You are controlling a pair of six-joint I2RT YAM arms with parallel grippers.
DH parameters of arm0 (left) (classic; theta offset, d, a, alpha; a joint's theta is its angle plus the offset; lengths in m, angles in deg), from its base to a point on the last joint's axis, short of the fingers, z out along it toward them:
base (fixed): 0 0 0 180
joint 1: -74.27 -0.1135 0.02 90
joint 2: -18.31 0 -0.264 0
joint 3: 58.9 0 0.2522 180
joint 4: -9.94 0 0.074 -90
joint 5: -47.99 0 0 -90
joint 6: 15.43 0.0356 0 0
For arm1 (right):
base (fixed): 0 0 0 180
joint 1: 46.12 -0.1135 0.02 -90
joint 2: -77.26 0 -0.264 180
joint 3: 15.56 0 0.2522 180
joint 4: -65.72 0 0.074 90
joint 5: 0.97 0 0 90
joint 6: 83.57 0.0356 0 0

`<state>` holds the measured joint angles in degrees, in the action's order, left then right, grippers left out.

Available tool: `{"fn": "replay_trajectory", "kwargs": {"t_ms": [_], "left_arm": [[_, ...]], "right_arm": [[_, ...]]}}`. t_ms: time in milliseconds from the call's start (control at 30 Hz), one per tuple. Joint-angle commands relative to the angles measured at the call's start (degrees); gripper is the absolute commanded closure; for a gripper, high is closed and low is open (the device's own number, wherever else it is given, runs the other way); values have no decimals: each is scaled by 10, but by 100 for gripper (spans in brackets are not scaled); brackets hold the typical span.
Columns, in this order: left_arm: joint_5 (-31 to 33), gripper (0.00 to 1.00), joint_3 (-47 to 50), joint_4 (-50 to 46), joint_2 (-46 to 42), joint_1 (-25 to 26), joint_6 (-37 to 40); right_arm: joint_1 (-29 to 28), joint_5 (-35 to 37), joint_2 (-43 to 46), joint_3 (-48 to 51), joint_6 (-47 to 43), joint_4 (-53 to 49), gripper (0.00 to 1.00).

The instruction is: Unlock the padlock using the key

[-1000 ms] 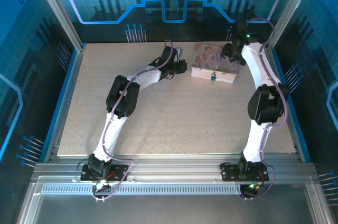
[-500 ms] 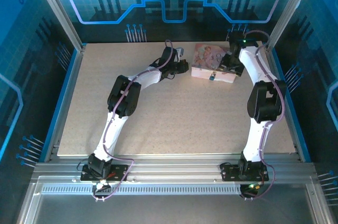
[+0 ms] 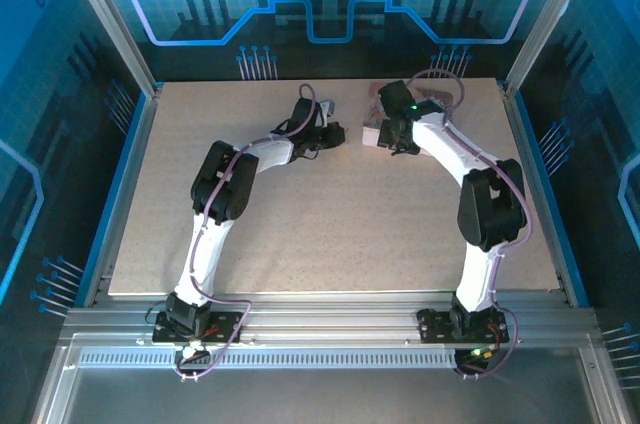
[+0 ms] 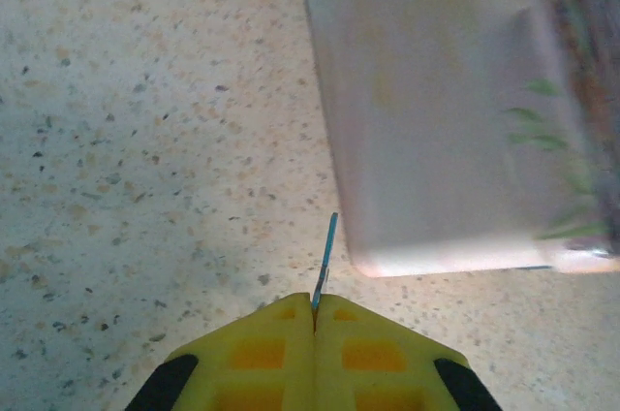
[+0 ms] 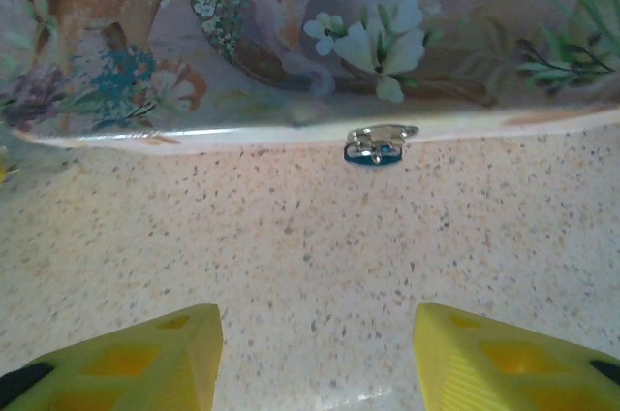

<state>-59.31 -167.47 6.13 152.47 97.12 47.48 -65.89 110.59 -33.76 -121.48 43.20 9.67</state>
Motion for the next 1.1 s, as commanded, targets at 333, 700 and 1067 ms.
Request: {"fn": "replay_trajectory", "kwargs": {"t_ms": [333,700,1067], "left_arm": [[-61,100,100,80,-80,-25,-7],[-79,100,137,108,-107,-26,-2],[-93,100,141,122,-110,-26,-4]], "right_arm": [[-21,121,-72,4,-85,77,48],[-22,134,-91,39,-114,145,51],[-8,146,-78,78,-130,188,51]]}}
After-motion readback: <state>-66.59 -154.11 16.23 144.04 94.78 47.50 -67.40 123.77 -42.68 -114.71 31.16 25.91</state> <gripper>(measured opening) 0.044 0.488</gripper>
